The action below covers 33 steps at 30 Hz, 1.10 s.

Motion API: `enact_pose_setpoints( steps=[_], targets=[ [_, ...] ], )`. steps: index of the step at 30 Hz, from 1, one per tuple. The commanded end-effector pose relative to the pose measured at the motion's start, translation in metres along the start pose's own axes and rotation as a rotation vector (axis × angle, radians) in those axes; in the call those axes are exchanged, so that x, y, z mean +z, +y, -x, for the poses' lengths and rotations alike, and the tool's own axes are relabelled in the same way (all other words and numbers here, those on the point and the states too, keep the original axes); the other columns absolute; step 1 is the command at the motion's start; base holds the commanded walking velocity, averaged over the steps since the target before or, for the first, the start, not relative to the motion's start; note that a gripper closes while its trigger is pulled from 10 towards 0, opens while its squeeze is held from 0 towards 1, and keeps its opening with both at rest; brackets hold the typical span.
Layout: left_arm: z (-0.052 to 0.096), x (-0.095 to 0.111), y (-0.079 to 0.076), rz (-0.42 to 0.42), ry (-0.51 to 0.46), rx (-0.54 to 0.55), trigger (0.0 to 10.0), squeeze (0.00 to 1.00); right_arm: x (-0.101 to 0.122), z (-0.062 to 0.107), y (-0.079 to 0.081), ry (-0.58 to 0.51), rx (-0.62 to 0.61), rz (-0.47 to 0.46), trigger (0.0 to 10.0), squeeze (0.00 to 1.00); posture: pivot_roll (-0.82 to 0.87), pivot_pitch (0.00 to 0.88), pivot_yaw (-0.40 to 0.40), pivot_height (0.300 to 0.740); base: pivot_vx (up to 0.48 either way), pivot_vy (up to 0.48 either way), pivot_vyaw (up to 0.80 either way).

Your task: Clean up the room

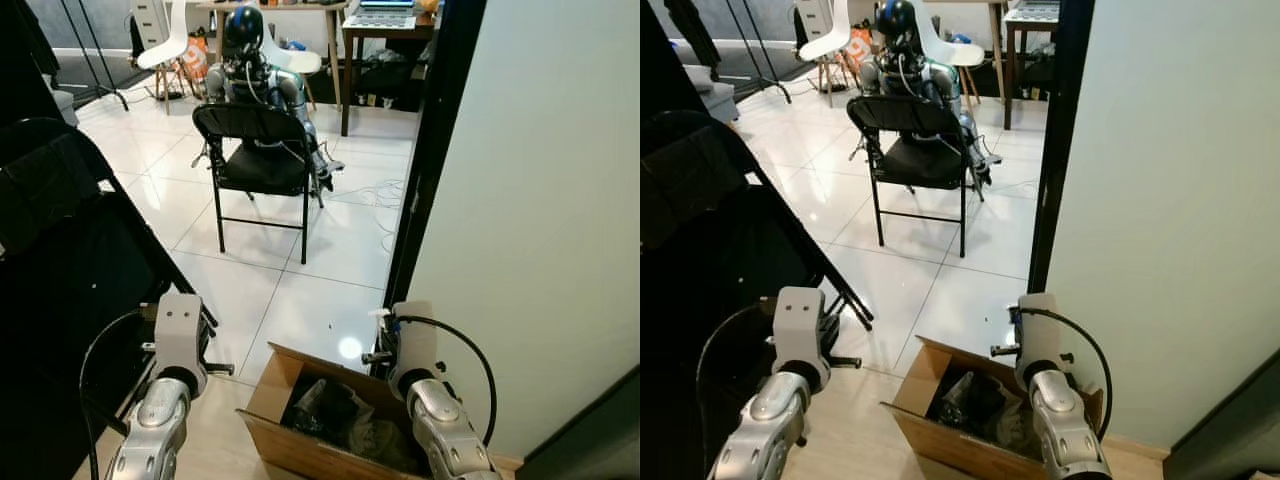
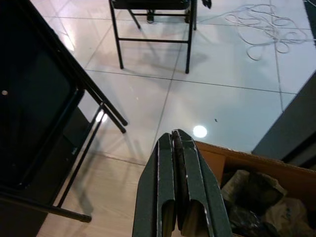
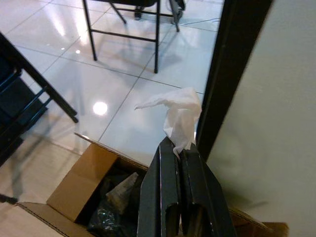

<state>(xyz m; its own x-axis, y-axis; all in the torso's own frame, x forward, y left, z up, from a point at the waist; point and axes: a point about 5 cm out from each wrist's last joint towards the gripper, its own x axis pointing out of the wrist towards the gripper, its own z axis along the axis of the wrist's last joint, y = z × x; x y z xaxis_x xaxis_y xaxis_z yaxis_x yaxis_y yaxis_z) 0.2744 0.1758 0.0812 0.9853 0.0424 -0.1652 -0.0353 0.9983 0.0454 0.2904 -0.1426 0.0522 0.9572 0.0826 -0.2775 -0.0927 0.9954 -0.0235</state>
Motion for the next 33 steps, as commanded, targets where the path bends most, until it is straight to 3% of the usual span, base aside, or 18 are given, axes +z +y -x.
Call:
enact_pose_setpoints(
  steps=[1, 7, 9, 12, 14, 16, 17, 18, 19, 20, 23, 28, 29, 32, 33],
  targets=[
    [0.001, -0.007, 0.000, -0.018, 0.035, -0.015, 10.0, 0.00, 0.000, 0.001, 0.001, 0.012, 0.003, -0.008, 10.0, 0.00, -0.07, 0.051, 0.043, 0.708, 0.000, 0.000, 0.00],
    [0.000, -0.007, -0.004, -0.043, 0.036, -0.058, 10.0, 0.00, 0.004, -0.001, 0.002, 0.029, 0.015, 0.019, 10.0, 0.00, -0.07, 0.051, 0.042, 0.708, 0.000, 0.000, 0.00],
    [0.000, -0.007, -0.006, -0.084, 0.036, -0.092, 10.0, 0.00, 0.014, -0.005, 0.002, 0.037, 0.040, 0.068, 10.0, 0.00, -0.07, 0.056, 0.039, 0.708, 0.000, 0.000, 0.00],
    [-0.004, -0.008, -0.002, -0.221, 0.032, -0.154, 10.0, 0.00, 0.054, -0.030, 0.009, 0.033, 0.167, 0.241, 10.0, 0.00, -0.08, 0.066, 0.032, 0.708, 0.000, 0.000, 0.00],
    [-0.006, -0.009, 0.000, -0.256, 0.032, -0.167, 10.0, 0.00, 0.064, -0.038, 0.012, 0.034, 0.212, 0.289, 10.0, 0.00, -0.08, 0.066, 0.032, 0.708, 0.000, 0.000, 0.00],
    [-0.006, -0.009, 0.000, -0.256, 0.032, -0.167, 10.0, 0.00, 0.064, -0.038, 0.012, 0.034, 0.212, 0.289, 10.0, 0.00, -0.08, 0.066, 0.032, 0.708, 0.000, 0.000, 0.00],
    [-0.011, -0.004, 0.007, -0.304, 0.018, -0.171, 10.0, 0.00, 0.067, -0.053, 0.017, 0.096, 0.266, 0.414, 10.0, 0.00, -0.09, 0.105, 0.001, 0.708, 0.000, 0.000, 0.00],
    [-0.011, -0.004, 0.007, -0.304, 0.018, -0.171, 10.0, 0.00, 0.067, -0.053, 0.017, 0.096, 0.266, 0.414, 10.0, 0.00, -0.09, 0.105, 0.001, 0.708, 0.000, 0.000, 0.00],
    [-0.013, -0.001, 0.011, -0.330, 0.004, -0.171, 10.0, 0.00, 0.070, -0.060, 0.018, 0.119, 0.281, 0.489, 10.0, 0.00, -0.09, 0.118, -0.013, 0.708, 0.000, 0.000, 0.00],
    [-0.013, -0.001, 0.011, -0.330, 0.004, -0.171, 10.0, 0.00, 0.070, -0.060, 0.018, 0.119, 0.281, 0.489, 10.0, 0.00, -0.09, 0.118, -0.013, 0.708, 0.000, 0.000, 0.00],
    [-0.011, 0.009, 0.020, -0.353, -0.038, -0.169, 10.0, 0.00, 0.077, -0.068, 0.027, 0.152, 0.321, 0.632, 10.0, 0.00, -0.08, 0.154, -0.029, 0.708, 0.000, 0.000, 0.00],
    [-0.002, 0.012, 0.024, -0.409, -0.061, -0.201, 10.0, 0.00, 0.073, -0.069, 0.034, 0.208, 0.352, 0.668, 10.0, 0.00, -0.06, 0.229, -0.068, 0.708, 0.000, 0.000, 0.00],
    [0.005, 0.012, 0.023, -0.457, -0.078, -0.241, 10.0, 0.00, 0.067, -0.069, 0.036, 0.251, 0.365, 0.737, 10.0, 0.00, -0.06, 0.253, -0.078, 0.708, 0.000, 0.000, 0.00],
    [0.009, 0.012, 0.023, -0.468, -0.087, -0.249, 10.0, 0.00, 0.060, -0.069, 0.037, 0.278, 0.369, 0.756, 10.0, 0.00, -0.04, 0.279, -0.088, 0.708, 0.000, 0.000, 0.00],
    [0.014, 0.014, 0.024, -0.477, -0.101, -0.252, 10.0, 0.00, 0.056, -0.068, 0.036, 0.288, 0.370, 0.761, 10.0, 0.00, -0.01, 0.327, -0.110, 0.708, 0.000, 0.000, 0.00]
  ],
)
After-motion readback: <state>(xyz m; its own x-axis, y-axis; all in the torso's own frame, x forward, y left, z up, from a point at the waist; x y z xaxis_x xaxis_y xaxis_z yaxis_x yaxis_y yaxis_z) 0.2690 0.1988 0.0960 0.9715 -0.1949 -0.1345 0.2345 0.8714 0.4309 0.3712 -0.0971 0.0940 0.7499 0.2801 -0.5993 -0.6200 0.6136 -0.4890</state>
